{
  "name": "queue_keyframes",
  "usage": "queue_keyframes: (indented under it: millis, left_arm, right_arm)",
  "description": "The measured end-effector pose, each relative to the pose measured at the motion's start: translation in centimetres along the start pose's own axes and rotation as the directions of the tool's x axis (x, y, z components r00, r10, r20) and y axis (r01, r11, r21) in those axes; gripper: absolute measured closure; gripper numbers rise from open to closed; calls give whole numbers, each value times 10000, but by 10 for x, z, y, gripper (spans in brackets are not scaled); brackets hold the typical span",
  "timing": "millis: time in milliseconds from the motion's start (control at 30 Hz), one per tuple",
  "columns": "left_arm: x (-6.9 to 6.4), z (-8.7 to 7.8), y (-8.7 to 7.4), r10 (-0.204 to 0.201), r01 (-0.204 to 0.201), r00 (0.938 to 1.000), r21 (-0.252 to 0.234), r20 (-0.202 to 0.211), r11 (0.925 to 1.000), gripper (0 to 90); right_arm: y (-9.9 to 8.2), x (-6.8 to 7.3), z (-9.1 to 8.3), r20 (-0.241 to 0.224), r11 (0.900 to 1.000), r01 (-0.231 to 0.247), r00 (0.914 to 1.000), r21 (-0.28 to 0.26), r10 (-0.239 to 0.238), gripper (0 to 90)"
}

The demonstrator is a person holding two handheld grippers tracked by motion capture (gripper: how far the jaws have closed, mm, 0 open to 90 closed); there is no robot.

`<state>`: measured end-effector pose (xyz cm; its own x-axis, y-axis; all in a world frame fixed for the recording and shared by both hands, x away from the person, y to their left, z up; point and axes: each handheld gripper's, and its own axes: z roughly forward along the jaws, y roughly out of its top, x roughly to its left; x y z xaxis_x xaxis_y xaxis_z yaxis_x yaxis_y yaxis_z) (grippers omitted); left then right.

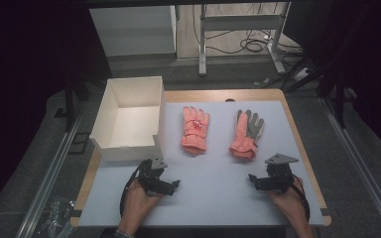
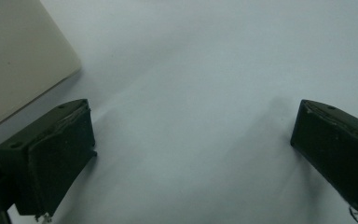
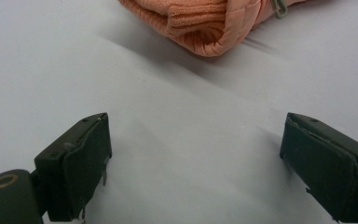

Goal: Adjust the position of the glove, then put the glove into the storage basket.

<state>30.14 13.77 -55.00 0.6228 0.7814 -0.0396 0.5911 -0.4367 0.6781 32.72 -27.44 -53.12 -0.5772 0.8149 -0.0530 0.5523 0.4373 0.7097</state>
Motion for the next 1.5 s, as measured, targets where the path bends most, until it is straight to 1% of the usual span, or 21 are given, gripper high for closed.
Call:
queue_keyframes:
  millis: [433, 533, 567, 733, 967, 1133, 1267, 1367, 1467, 1500]
  left_arm:
    - [0, 0, -1, -31, 31, 10000, -98, 22, 9999, 0]
    - [0, 0, -1, -31, 31, 10000, -103, 25, 9999, 0]
    - [0, 0, -1, -31, 31, 10000, -105, 23, 9999, 0]
    - [0, 0, -1, -33, 33, 10000, -105, 24, 9999, 0]
    - [1, 0, -1, -48, 49, 10000, -105, 43, 9999, 0]
    - [1, 0, -1, -82, 82, 9999, -129, 66, 9999, 1]
    - [1, 0, -1, -70, 70, 10000, -122, 53, 9999, 1]
    - [1, 0, -1, -57, 57, 10000, -117, 29, 9999, 1]
    - [1, 0, -1, -59, 59, 10000, -118, 25, 9999, 1]
    - [1, 0, -1, -60, 61, 10000, -118, 24, 9999, 1]
  right_arm:
    - [0, 0, 1, -12, 10000, -26, 10000, 16, 26, 85]
    - [0, 0, 1, -26, 10000, -19, 10000, 19, 19, 80]
    - [0, 0, 1, -81, 10000, -5, 10000, 39, 5, 65]
    - [0, 0, 1, -83, 10000, 10, 10000, 65, -9, 64]
    - [1, 0, 1, -84, 10000, -32, 10000, 83, 33, 68]
    - [3, 0, 0, -127, 9997, 35, 9999, 228, -32, 85]
    - [6, -2, -1, 1, 9996, 113, 9999, 253, -113, 101]
    - [9, -3, -2, -64, 9999, 9, 10000, 113, -8, 110]
    - [17, -7, -3, -149, 9996, -280, 9995, -32, 280, 111]
    - [17, -7, -3, -149, 9996, -280, 9995, -32, 280, 111]
